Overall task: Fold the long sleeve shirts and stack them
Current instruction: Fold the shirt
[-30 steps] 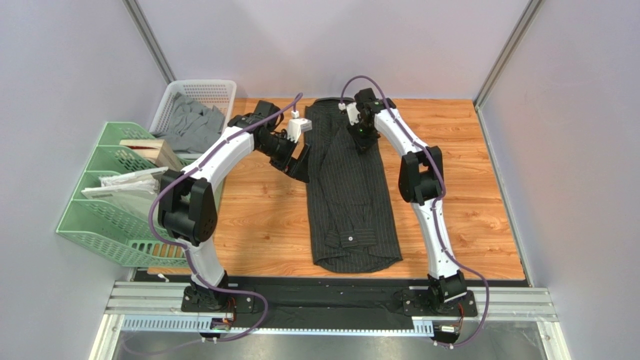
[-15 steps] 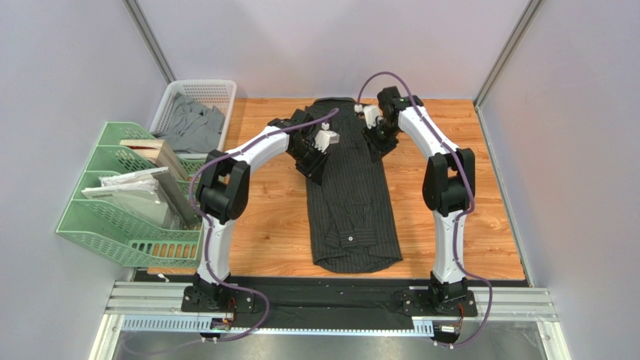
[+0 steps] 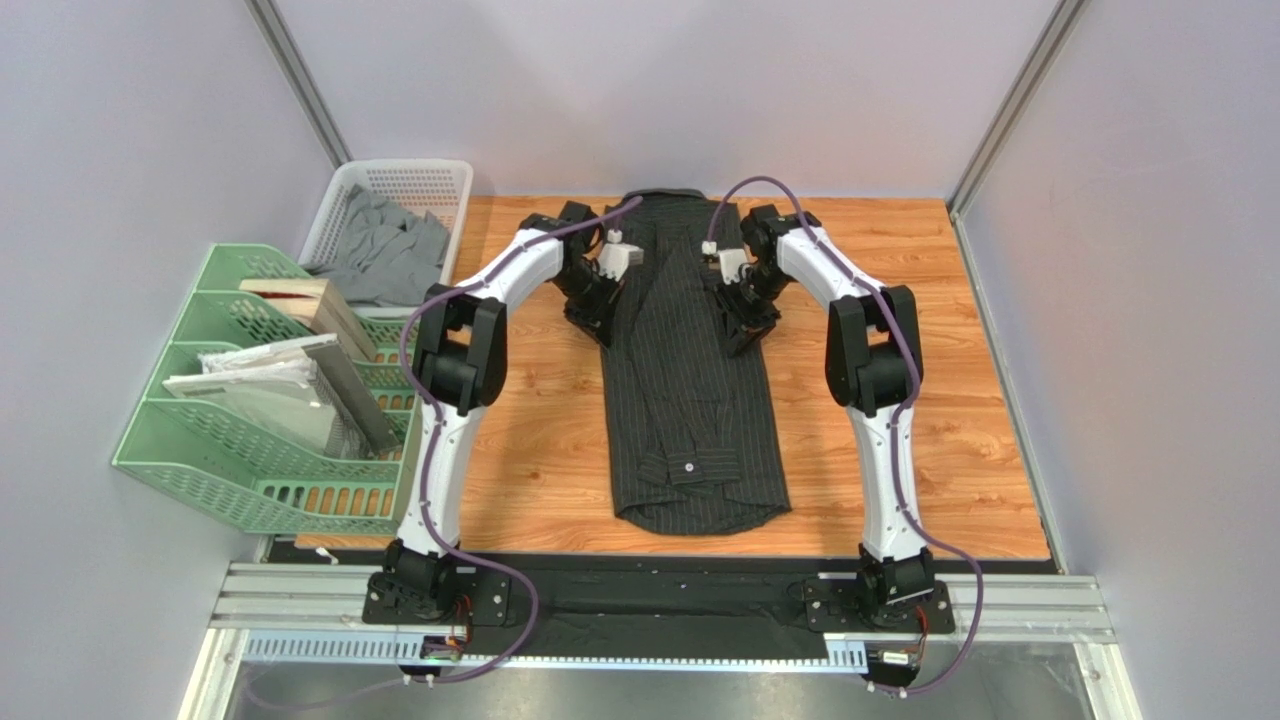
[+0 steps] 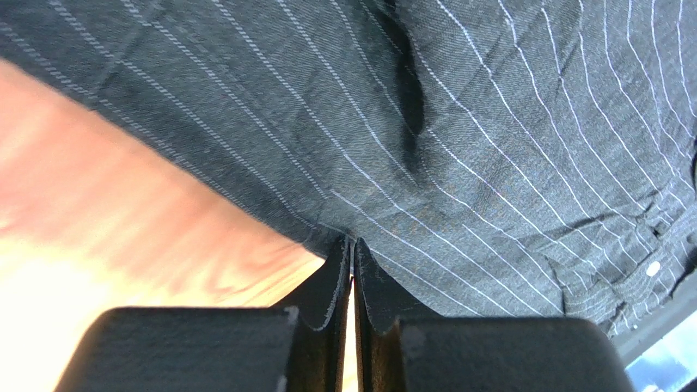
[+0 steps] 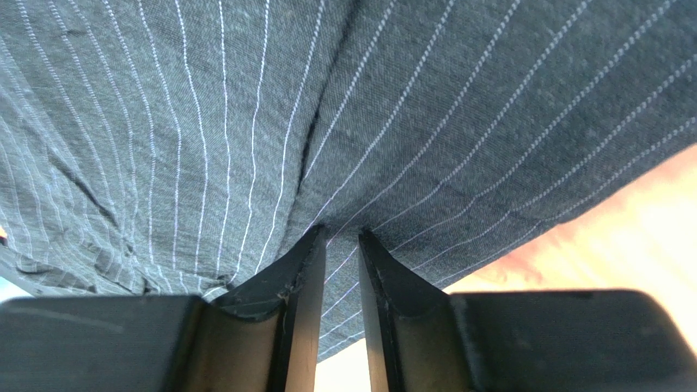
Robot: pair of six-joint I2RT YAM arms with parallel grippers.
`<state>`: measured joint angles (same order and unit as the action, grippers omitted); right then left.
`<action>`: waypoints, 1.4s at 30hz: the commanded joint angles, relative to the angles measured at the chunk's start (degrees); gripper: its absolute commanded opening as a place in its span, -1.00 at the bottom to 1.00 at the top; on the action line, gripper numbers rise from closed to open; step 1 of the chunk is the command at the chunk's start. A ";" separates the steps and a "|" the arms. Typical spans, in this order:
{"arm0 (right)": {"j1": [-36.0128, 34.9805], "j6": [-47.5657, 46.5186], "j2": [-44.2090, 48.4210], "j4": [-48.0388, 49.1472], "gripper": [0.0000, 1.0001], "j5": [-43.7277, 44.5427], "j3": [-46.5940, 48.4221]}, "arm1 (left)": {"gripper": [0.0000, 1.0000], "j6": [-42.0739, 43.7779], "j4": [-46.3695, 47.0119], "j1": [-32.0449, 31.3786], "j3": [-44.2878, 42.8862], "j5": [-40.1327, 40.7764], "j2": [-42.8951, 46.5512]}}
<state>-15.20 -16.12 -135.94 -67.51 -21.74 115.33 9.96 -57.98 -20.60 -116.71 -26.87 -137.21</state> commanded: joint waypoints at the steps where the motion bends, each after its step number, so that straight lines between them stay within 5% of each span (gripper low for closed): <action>1: -0.27 2.93 -4.41 1.76 -0.43 -2.70 5.52 | -0.85 1.03 -3.81 0.56 -5.28 2.35 -1.83; 7: -0.44 5.48 -6.44 1.85 -0.41 -4.36 9.91 | -0.88 1.65 -4.33 2.32 -11.17 5.69 -4.91; 13: -0.53 4.88 -2.24 2.37 -0.40 -5.07 4.48 | -0.90 4.19 -4.95 3.37 -12.15 6.32 -4.39; 20: -0.18 2.41 9.45 3.17 -0.36 -5.50 -6.77 | -0.85 5.33 0.14 1.27 5.92 1.56 11.76; 25: -0.18 0.21 19.97 7.46 -0.31 -11.48 -17.32 | -0.56 7.71 6.79 0.30 18.60 -4.15 22.92; 27: -0.18 -2.58 23.25 9.05 -0.16 -11.31 -16.81 | -0.23 9.72 8.75 0.21 22.74 -6.07 30.13; 31: 1.05 -10.84 36.13 12.38 0.00 -13.24 -17.58 | 0.05 19.63 14.97 -1.10 32.19 -3.64 49.42; 35: 1.14 -18.85 45.30 18.71 0.54 -17.71 -22.42 | 0.93 29.13 25.09 -1.64 45.05 -6.13 64.68; 36: 0.96 -19.91 46.54 19.86 0.99 -19.21 -23.65 | 0.98 31.68 25.37 -1.81 46.99 -8.52 66.44; 39: 0.96 -32.75 48.14 15.95 1.00 -26.85 -29.28 | 0.98 32.51 25.63 -3.13 54.11 -13.81 70.40; 42: -0.25 -54.66 45.17 -3.91 1.00 -30.39 -32.08 | 0.98 44.77 9.88 -4.44 55.88 -21.29 69.01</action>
<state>-14.04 -43.05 -84.90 -53.36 -44.51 88.64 39.68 -35.57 -23.66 -65.39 -37.56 -63.46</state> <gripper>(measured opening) 0.998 0.991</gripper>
